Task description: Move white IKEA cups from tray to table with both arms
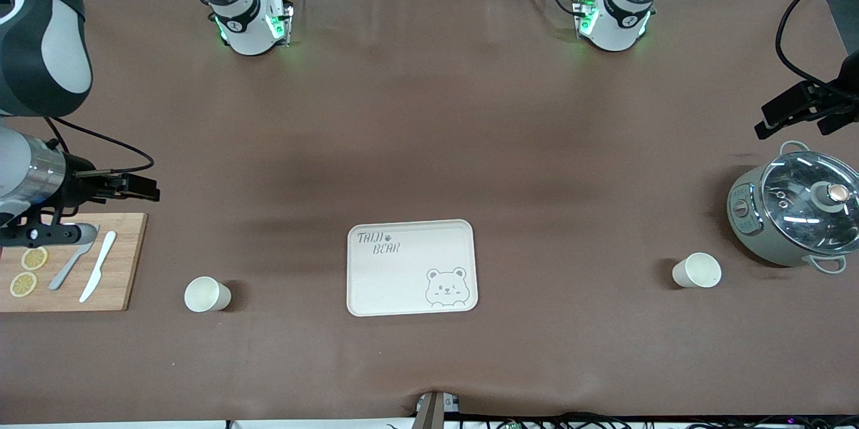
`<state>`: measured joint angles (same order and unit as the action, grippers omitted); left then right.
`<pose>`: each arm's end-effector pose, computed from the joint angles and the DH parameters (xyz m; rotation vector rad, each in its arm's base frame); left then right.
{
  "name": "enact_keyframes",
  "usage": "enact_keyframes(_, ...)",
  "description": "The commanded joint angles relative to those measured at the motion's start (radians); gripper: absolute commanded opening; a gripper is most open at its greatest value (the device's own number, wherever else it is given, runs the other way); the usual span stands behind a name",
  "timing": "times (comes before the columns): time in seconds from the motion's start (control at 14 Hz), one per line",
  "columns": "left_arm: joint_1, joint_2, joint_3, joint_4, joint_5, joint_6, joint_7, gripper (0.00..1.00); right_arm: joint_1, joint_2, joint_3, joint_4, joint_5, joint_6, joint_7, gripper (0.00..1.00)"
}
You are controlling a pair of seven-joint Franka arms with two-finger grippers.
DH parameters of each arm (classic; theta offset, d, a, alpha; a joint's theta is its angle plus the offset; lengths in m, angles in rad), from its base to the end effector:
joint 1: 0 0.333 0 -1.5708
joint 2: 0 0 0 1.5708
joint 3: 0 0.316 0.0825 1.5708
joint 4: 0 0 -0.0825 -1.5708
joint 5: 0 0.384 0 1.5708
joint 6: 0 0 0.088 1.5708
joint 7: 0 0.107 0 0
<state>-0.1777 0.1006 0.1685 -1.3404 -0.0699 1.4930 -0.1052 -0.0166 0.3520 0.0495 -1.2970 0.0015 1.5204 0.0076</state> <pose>0.5767 -0.0194 0.6693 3.0820 0.1348 0.0775 0.6489 0.0161 0.5363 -3.1188 -0.0364 0.2007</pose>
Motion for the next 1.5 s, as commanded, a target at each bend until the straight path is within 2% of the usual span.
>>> enact_keyframes(0.0, 0.007, -0.010, -0.004, -0.008, 0.025, -0.004, 0.004, 1.00, -0.022, -0.068, 0.006, -0.030, -0.017, 0.012, 0.008, 1.00)
enact_keyframes(0.21, 0.014, -0.006, -0.007, -0.008, 0.024, 0.001, 0.006, 1.00, -0.039, -0.132, 0.007, -0.039, -0.043, 0.011, 0.006, 1.00)
enact_keyframes(0.36, 0.079, -0.006, -0.082, -0.008, 0.024, 0.007, 0.006, 1.00, -0.072, -0.175, 0.009, -0.056, -0.037, -0.003, 0.005, 1.00)
enact_keyframes(0.43, 0.122, -0.006, -0.137, -0.006, 0.025, 0.007, 0.006, 1.00, -0.085, -0.215, 0.010, -0.105, -0.029, 0.010, 0.003, 1.00)
enact_keyframes(0.5, 0.142, -0.006, -0.164, -0.006, 0.027, 0.007, 0.009, 1.00, -0.097, -0.244, 0.010, -0.145, -0.026, 0.032, 0.002, 1.00)
enact_keyframes(0.71, 0.144, -0.007, -0.168, -0.006, 0.048, 0.007, 0.079, 1.00, -0.112, -0.260, 0.010, -0.174, -0.026, 0.046, -0.001, 1.00)
enact_keyframes(0.86, 0.144, -0.007, -0.167, -0.006, 0.045, 0.007, 0.079, 1.00, -0.129, -0.258, 0.012, -0.170, 0.012, 0.056, -0.029, 1.00)
enact_keyframes(1.43, 0.139, -0.006, -0.164, 0.001, 0.045, 0.007, 0.059, 1.00, -0.135, -0.254, 0.012, -0.173, 0.011, 0.063, -0.029, 1.00)
